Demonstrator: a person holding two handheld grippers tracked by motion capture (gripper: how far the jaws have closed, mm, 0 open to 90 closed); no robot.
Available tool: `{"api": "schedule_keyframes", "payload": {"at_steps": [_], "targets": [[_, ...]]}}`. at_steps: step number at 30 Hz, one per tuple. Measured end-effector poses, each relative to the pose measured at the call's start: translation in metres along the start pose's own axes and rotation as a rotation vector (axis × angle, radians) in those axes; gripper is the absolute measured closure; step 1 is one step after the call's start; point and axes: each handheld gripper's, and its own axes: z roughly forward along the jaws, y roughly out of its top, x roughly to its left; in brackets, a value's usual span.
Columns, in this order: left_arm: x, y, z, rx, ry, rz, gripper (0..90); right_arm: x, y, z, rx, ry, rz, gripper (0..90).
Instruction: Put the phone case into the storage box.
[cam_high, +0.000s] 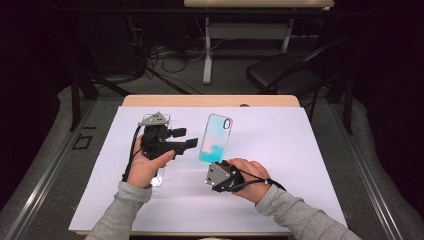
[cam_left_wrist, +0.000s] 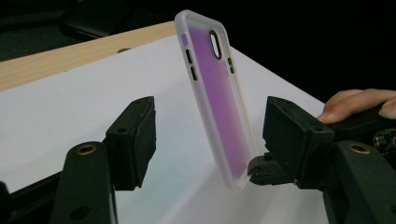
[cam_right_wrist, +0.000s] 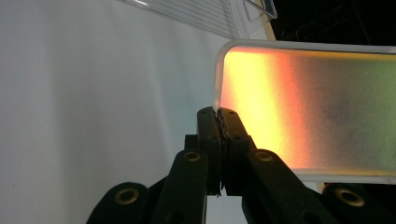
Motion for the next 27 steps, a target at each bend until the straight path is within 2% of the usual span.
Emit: {"api": "schedule_keyframes", "payload": {"at_steps": [5, 7, 9, 10, 13, 14, 17, 20, 22, 27], "targets": [[0.003, 0.002, 0.006, -0.009, 0.001, -0.036, 39.7, 0.003, 0.000, 0.001, 0.004, -0.003, 0.004, 89.0], [0.004, 0.002, 0.008, -0.008, 0.002, -0.037, 41.0, 0.004, 0.000, 0.003, -0.014, -0.003, -0.003, 89.0], [0.004, 0.003, 0.011, -0.005, -0.010, -0.043, 42.8, 0.005, 0.001, 0.001, 0.005, -0.011, -0.009, 89.0], [0.004, 0.003, 0.012, -0.003, -0.012, -0.047, 43.0, 0.005, 0.001, 0.003, -0.015, -0.009, -0.019, 89.0], [0.004, 0.002, 0.015, 0.005, -0.004, -0.045, 43.1, 0.006, 0.002, 0.003, -0.011, -0.016, -0.031, 89.0], [0.004, 0.002, 0.016, 0.011, -0.010, -0.058, 43.3, 0.006, 0.002, 0.002, 0.002, -0.016, -0.028, 89.0], [0.005, 0.002, 0.016, 0.024, -0.023, -0.100, 44.0, 0.006, 0.002, 0.003, -0.010, -0.018, -0.043, 89.0], [0.006, 0.002, 0.017, 0.024, -0.027, -0.112, 45.1, 0.008, 0.003, 0.003, -0.012, -0.017, -0.027, 89.0], [0.007, 0.003, 0.018, 0.020, -0.049, -0.125, 49.5, 0.008, 0.003, 0.002, -0.011, -0.019, -0.027, 89.0], [0.009, 0.008, 0.021, 0.027, -0.054, -0.137, 51.4, 0.009, 0.003, 0.002, -0.013, -0.022, -0.046, 89.0]]}}
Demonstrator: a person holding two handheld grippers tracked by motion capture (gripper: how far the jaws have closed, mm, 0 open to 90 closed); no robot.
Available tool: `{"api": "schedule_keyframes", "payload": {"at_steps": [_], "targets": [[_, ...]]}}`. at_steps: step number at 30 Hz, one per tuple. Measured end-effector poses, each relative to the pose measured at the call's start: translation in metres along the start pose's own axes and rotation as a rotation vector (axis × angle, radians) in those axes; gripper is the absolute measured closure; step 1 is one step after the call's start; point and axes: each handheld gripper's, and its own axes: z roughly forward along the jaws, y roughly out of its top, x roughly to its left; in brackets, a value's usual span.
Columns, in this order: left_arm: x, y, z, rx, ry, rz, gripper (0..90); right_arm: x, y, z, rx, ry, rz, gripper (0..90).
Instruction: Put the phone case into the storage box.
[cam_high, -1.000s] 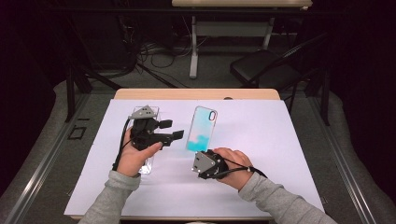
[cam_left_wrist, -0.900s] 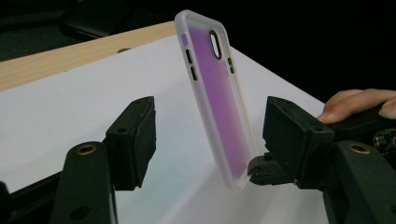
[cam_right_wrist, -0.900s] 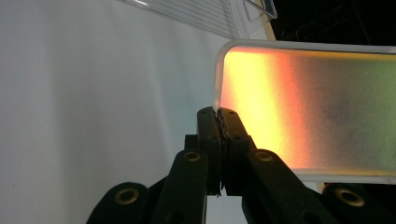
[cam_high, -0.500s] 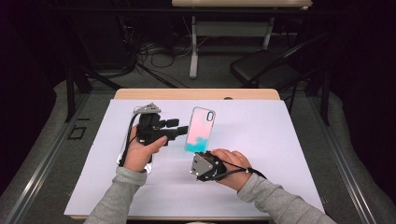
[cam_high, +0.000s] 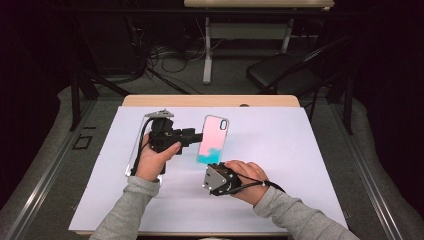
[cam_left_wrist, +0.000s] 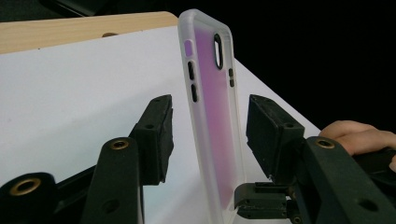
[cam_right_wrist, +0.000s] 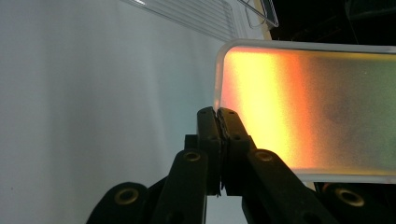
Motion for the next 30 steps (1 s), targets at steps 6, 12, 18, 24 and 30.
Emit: {"api": "schedule_keyframes", "payload": {"at_steps": [6, 12, 18, 24, 30], "targets": [[0.001, 0.004, 0.006, 0.026, -0.003, -0.031, 53.7, 0.000, 0.001, 0.000, -0.002, -0.002, -0.015, 89.0], [0.003, 0.007, 0.011, 0.040, -0.006, -0.044, 57.8, 0.002, 0.001, 0.000, -0.001, -0.003, -0.001, 89.0], [0.006, 0.007, 0.015, 0.052, 0.002, -0.047, 61.1, 0.003, 0.001, 0.000, 0.003, -0.002, 0.001, 88.9], [0.007, 0.007, 0.017, 0.052, -0.001, -0.062, 65.8, 0.002, 0.002, 0.000, -0.003, -0.001, -0.028, 89.0], [0.008, 0.007, 0.018, 0.059, 0.001, -0.066, 70.1, 0.004, 0.002, 0.001, 0.000, 0.002, -0.008, 88.9]]}}
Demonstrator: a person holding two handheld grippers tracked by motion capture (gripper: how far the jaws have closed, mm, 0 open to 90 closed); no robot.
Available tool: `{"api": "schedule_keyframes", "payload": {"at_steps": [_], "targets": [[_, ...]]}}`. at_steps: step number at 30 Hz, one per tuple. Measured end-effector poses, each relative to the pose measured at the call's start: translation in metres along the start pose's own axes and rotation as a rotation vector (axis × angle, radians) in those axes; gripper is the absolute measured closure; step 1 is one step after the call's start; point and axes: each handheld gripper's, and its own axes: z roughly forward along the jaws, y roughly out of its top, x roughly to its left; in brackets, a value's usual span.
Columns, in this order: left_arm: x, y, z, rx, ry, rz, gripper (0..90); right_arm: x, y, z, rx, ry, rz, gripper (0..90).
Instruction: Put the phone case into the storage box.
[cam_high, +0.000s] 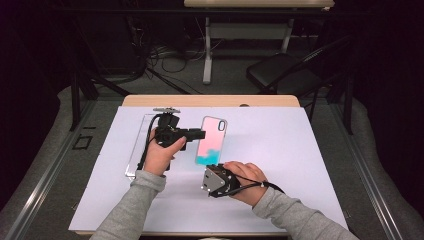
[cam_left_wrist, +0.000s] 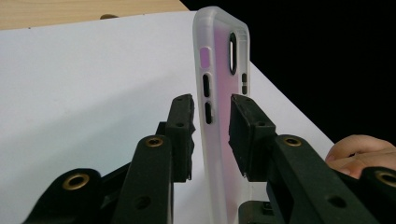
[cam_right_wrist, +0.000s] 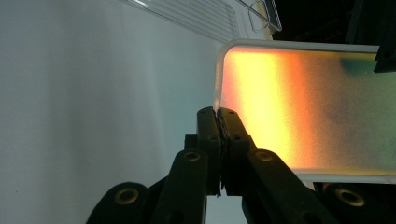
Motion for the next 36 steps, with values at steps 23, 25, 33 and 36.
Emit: {"api": "schedule_keyframes", "payload": {"at_steps": [23, 25, 33, 36], "targets": [[0.0013, -0.0012, 0.0022, 0.007, -0.015, -0.046, 78.8, 0.0011, 0.0007, 0.0006, -0.003, 0.009, 0.002, 89.0], [0.0010, -0.0013, 0.0020, 0.003, -0.012, -0.054, 79.5, 0.0009, 0.0008, 0.0004, -0.003, 0.009, 0.002, 88.9], [0.0027, -0.0019, 0.0023, 0.003, -0.017, -0.066, 80.6, 0.0012, 0.0008, 0.0004, -0.003, 0.010, 0.004, 88.9], [0.0034, -0.0021, 0.0021, 0.004, -0.021, -0.069, 81.0, 0.0011, 0.0008, 0.0005, -0.003, 0.010, 0.001, 88.9]]}}
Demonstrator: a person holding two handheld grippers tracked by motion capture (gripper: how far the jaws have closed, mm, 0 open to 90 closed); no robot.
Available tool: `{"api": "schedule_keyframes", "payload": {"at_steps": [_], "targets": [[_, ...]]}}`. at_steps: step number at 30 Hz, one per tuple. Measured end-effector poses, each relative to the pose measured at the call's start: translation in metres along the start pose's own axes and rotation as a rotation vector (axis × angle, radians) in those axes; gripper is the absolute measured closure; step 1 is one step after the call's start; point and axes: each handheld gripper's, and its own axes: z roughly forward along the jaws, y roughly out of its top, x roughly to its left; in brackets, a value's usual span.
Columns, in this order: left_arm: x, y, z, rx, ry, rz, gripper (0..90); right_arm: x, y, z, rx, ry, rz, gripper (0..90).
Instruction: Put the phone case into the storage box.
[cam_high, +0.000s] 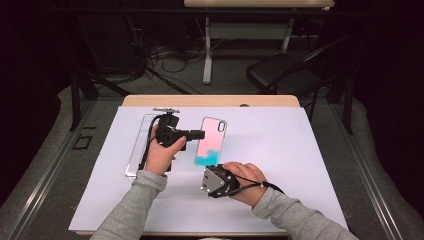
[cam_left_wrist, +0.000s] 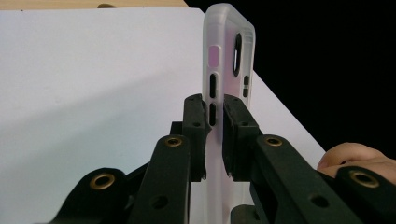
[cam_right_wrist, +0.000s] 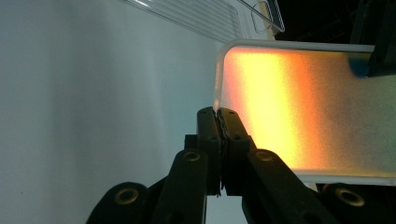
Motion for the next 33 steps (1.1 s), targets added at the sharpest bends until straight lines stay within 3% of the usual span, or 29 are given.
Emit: {"api": "schedule_keyframes", "payload": {"at_steps": [6, 9, 33], "targets": [[0.0009, -0.0003, 0.0000, 0.000, -0.004, -0.008, 81.4, 0.0000, 0.0001, 0.0001, -0.001, 0.001, 0.000, 88.9], [0.0014, -0.0004, -0.0001, 0.000, -0.005, -0.014, 81.5, -0.0015, 0.0004, 0.0007, -0.007, 0.001, -0.025, 88.9], [0.0033, -0.0002, -0.0007, 0.004, -0.024, -0.033, 82.0, -0.0013, 0.0003, 0.0008, -0.008, 0.001, -0.022, 88.7]]}}
